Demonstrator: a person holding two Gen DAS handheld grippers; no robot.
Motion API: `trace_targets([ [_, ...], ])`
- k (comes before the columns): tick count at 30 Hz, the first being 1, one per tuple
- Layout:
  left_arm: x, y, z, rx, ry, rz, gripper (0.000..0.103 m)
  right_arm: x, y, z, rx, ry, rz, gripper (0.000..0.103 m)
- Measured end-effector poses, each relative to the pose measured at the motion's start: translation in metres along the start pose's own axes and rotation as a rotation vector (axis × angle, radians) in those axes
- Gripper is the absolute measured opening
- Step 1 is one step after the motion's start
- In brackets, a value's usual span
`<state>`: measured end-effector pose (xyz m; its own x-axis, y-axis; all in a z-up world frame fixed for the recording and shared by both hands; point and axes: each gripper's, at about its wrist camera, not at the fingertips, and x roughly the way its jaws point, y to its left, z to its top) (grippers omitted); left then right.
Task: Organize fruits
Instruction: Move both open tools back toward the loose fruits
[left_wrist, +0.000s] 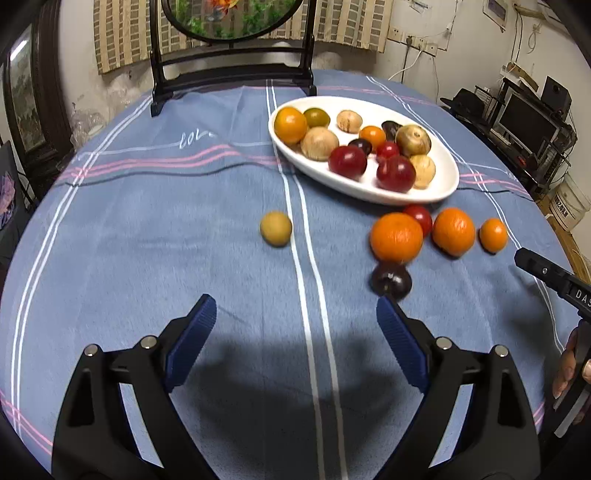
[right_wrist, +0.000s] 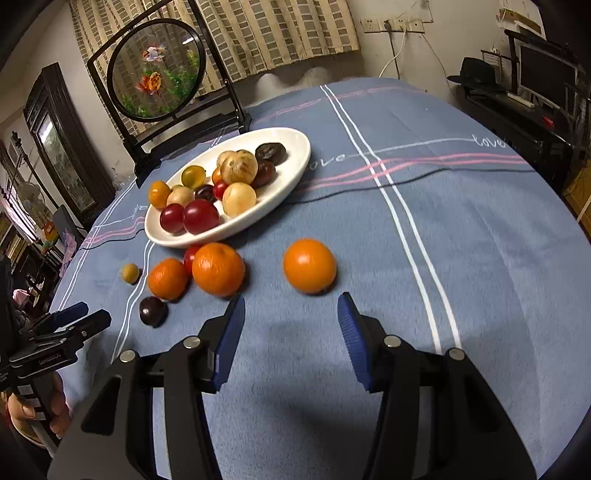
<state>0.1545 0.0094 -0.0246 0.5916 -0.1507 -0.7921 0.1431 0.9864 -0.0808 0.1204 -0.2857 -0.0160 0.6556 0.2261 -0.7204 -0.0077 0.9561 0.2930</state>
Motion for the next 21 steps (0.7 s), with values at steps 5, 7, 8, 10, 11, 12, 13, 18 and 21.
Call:
trace_targets([
  [5, 0.009, -0.004, -0.010, 0.003, 0.028, -0.006, 0.090, 0.004, -0.002, -0.006, -0.001, 0.012, -0.016, 0.053],
  [7, 0.011, -0.006, -0.013, 0.009, 0.028, -0.002, 0.090, 0.006, -0.002, -0.006, -0.003, 0.016, -0.018, 0.053],
  [8, 0.011, -0.007, -0.013, 0.014, 0.027, 0.000, 0.090, 0.007, -0.002, -0.006, -0.005, 0.016, -0.020, 0.053],
  [10, 0.011, -0.008, -0.015, 0.020, 0.022, -0.006, 0.090, 0.007, -0.001, -0.005, -0.013, 0.012, -0.027, 0.053],
  [11, 0.011, -0.008, -0.015, 0.022, 0.024, -0.010, 0.090, 0.007, 0.001, -0.004, -0.023, 0.010, -0.037, 0.053],
  [12, 0.012, -0.008, -0.016, 0.023, 0.028, -0.014, 0.090, 0.008, 0.002, -0.003, -0.032, 0.010, -0.046, 0.053],
  [13, 0.012, -0.008, -0.016, 0.024, 0.029, -0.016, 0.090, 0.009, 0.003, -0.002, -0.042, 0.012, -0.061, 0.053],
  [18, 0.012, -0.008, -0.017, 0.029, 0.028, -0.026, 0.090, 0.026, 0.009, 0.010, -0.092, 0.036, -0.138, 0.053],
  [21, 0.014, -0.008, -0.016, 0.023, 0.039, -0.029, 0.090, 0.039, 0.013, 0.019, -0.120, 0.067, -0.173, 0.053],
])
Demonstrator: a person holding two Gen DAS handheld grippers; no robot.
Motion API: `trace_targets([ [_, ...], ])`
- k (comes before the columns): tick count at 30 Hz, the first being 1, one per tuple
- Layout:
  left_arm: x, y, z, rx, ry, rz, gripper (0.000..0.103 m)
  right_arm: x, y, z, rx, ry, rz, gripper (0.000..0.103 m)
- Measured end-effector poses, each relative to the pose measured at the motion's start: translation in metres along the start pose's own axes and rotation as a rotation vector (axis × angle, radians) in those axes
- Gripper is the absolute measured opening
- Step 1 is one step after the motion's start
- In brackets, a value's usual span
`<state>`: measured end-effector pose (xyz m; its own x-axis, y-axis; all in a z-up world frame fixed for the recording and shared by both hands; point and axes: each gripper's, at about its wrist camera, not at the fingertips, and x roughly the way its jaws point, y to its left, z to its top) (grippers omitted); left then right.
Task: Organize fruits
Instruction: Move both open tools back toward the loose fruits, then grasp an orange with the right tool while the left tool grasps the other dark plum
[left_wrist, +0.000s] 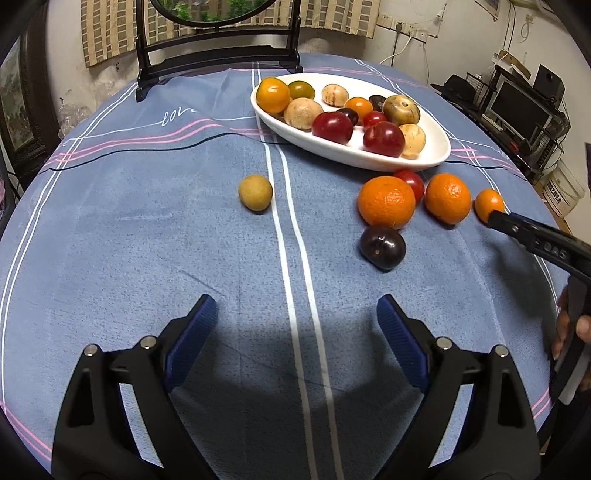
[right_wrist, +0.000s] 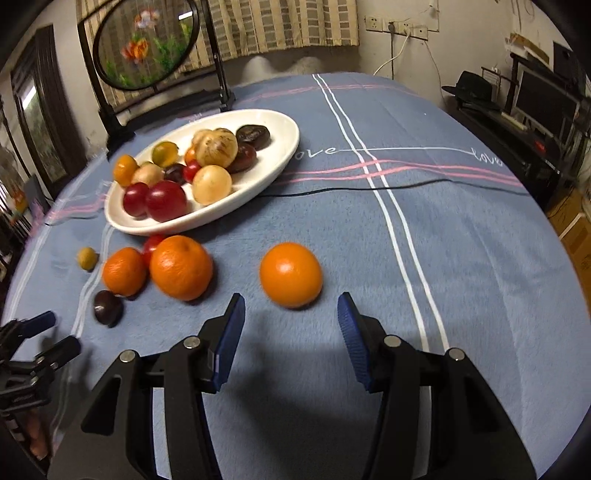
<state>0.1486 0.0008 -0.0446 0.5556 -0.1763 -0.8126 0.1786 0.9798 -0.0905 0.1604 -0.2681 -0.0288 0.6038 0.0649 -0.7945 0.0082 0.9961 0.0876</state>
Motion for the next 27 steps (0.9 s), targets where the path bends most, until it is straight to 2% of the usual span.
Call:
trace_targets([
  [5, 0.003, 0.001, 0.001, -0.007, 0.013, -0.004, 0.090, 0.018, 0.001, 0.010, -0.021, 0.034, -0.066, 0.053],
  [6, 0.003, 0.000, 0.001, -0.005, 0.017, -0.007, 0.090, 0.021, 0.000, 0.010, -0.014, 0.045, -0.061, 0.048],
  [7, 0.005, 0.000, 0.002, -0.002, 0.026, -0.009, 0.090, 0.021, -0.001, 0.011, -0.007, 0.042, -0.053, 0.045],
  [8, 0.006, 0.000, 0.003, -0.002, 0.032, -0.006, 0.090, 0.018, -0.002, 0.011, 0.001, 0.032, -0.033, 0.038],
  [10, 0.008, 0.000, 0.006, -0.006, 0.035, -0.002, 0.090, 0.017, -0.004, 0.009, 0.015, 0.026, -0.025, 0.038],
  [15, 0.014, -0.007, 0.015, -0.007, 0.047, -0.011, 0.090, 0.008, -0.011, 0.004, 0.063, 0.003, 0.061, 0.038],
  [23, 0.019, -0.042, 0.029, 0.082, 0.018, -0.030, 0.090, 0.001, -0.014, -0.001, 0.075, -0.009, 0.118, 0.038],
  [25, 0.024, -0.049, 0.032, 0.108, 0.026, -0.033, 0.084, 0.001, -0.013, 0.000, 0.073, -0.010, 0.128, 0.038],
  [26, 0.028, -0.051, 0.033, 0.118, 0.037, -0.036, 0.077, 0.001, -0.012, -0.001, 0.071, -0.009, 0.132, 0.038],
  [27, 0.032, -0.052, 0.033, 0.125, 0.048, -0.036, 0.074, 0.001, -0.011, -0.001, 0.067, -0.006, 0.137, 0.038],
])
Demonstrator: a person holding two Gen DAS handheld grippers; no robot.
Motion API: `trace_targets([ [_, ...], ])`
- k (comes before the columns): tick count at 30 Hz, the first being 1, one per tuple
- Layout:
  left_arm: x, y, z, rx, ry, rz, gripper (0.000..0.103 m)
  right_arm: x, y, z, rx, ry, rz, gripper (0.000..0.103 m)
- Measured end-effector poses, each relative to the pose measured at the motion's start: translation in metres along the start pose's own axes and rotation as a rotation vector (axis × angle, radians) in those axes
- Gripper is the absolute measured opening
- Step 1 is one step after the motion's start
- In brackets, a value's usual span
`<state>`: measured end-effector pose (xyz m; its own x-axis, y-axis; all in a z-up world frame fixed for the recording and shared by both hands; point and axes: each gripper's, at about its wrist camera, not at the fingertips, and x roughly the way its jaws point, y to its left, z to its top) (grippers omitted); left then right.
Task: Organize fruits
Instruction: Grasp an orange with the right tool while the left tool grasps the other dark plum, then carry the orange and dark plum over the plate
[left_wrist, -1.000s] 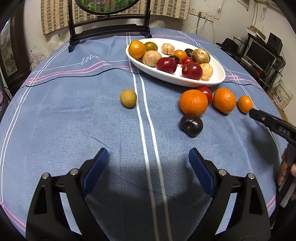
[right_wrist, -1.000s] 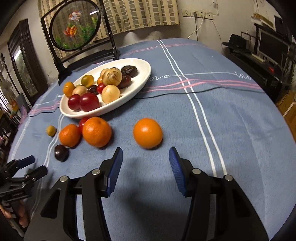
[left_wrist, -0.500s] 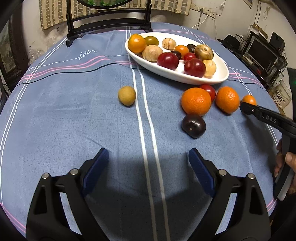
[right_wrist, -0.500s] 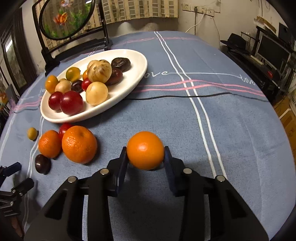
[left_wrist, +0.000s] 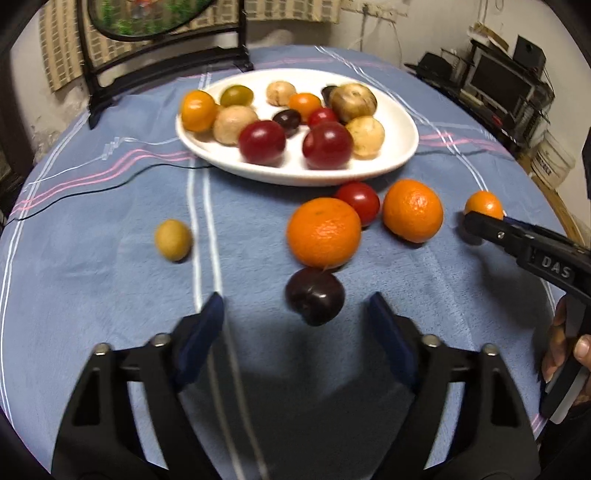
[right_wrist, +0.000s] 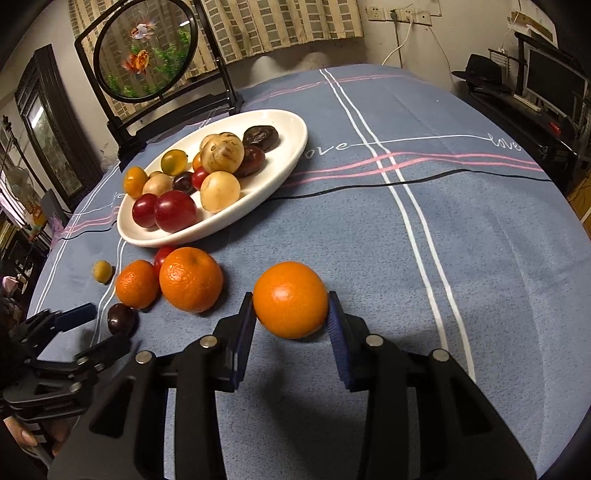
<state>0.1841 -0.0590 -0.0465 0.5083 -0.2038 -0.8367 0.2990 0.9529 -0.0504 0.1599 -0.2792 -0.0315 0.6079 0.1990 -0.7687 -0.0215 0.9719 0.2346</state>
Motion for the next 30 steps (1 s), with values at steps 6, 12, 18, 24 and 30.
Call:
trace_targets([
  [6, 0.003, -0.008, 0.001, 0.048, -0.021, 0.040, 0.040, -0.001, 0.001, -0.002, -0.007, 0.005, 0.007, 0.038],
  [12, -0.007, -0.007, -0.001, 0.057, -0.033, 0.029, 0.032, -0.005, 0.003, -0.002, -0.011, 0.002, 0.009, 0.038],
  [18, -0.027, 0.003, 0.002, 0.029, -0.061, 0.016, 0.032, -0.016, 0.010, 0.000, -0.024, -0.020, 0.017, 0.039],
  [24, -0.049, 0.013, 0.022, 0.028, -0.110, 0.020, 0.032, -0.032, 0.025, 0.012, -0.057, -0.067, 0.037, 0.039],
  [30, -0.062, 0.020, 0.058, 0.022, -0.176, -0.004, 0.032, -0.036, 0.042, 0.039, -0.100, -0.095, 0.062, 0.039],
])
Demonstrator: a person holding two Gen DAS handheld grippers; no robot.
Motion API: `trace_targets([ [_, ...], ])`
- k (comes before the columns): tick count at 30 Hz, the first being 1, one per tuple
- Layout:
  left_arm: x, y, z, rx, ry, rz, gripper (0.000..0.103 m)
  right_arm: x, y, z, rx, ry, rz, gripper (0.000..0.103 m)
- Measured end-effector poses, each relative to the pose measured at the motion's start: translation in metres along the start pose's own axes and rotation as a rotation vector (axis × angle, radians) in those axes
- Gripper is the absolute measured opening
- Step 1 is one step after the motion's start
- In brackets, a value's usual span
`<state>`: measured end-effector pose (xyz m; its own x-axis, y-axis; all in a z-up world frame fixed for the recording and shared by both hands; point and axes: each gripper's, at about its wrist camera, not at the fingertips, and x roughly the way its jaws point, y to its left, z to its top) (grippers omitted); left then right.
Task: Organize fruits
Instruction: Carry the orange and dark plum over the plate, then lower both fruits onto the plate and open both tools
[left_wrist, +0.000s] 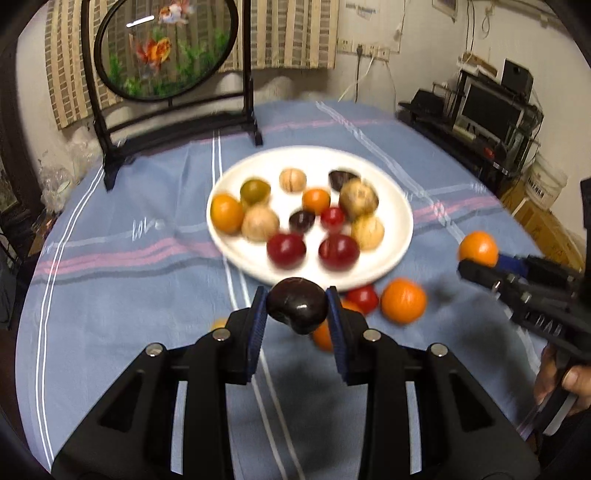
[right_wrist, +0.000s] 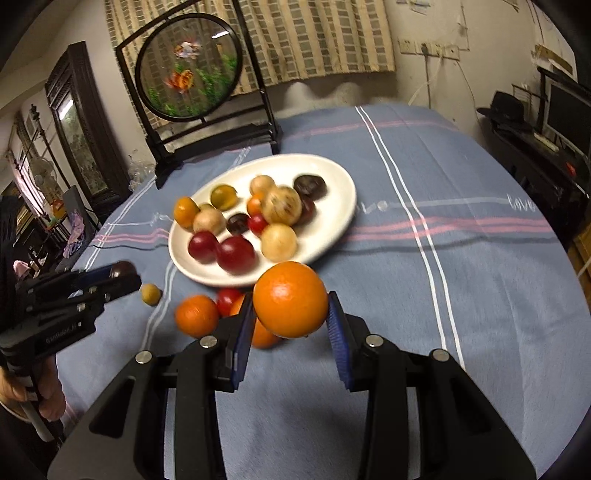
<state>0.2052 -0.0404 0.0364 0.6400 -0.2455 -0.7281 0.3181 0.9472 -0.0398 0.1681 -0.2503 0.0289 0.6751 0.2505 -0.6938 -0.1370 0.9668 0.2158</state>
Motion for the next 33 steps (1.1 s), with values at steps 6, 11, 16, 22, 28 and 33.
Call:
trace_targets([
  [6, 0.017, 0.010, 0.038, -0.042, -0.022, -0.036, 0.033, 0.015, 0.015, 0.034, -0.049, -0.043, 0.023, 0.039],
  [11, 0.051, 0.016, 0.056, -0.051, 0.011, -0.018, 0.033, 0.047, 0.025, 0.063, -0.077, -0.026, 0.038, 0.039],
  [16, 0.083, 0.024, 0.066, -0.071, 0.045, -0.006, 0.033, 0.078, 0.026, 0.082, -0.080, -0.002, 0.030, 0.039],
  [22, 0.105, 0.032, 0.075, -0.079, 0.060, 0.015, 0.033, 0.112, 0.022, 0.094, -0.051, 0.047, 0.050, 0.039],
  [28, 0.118, 0.040, 0.081, -0.117, 0.080, 0.026, 0.044, 0.125, 0.014, 0.100, 0.011, 0.035, 0.066, 0.048],
  [33, 0.104, 0.032, 0.075, -0.093, 0.043, 0.021, 0.076, 0.108, 0.008, 0.097, 0.023, -0.007, 0.049, 0.049],
])
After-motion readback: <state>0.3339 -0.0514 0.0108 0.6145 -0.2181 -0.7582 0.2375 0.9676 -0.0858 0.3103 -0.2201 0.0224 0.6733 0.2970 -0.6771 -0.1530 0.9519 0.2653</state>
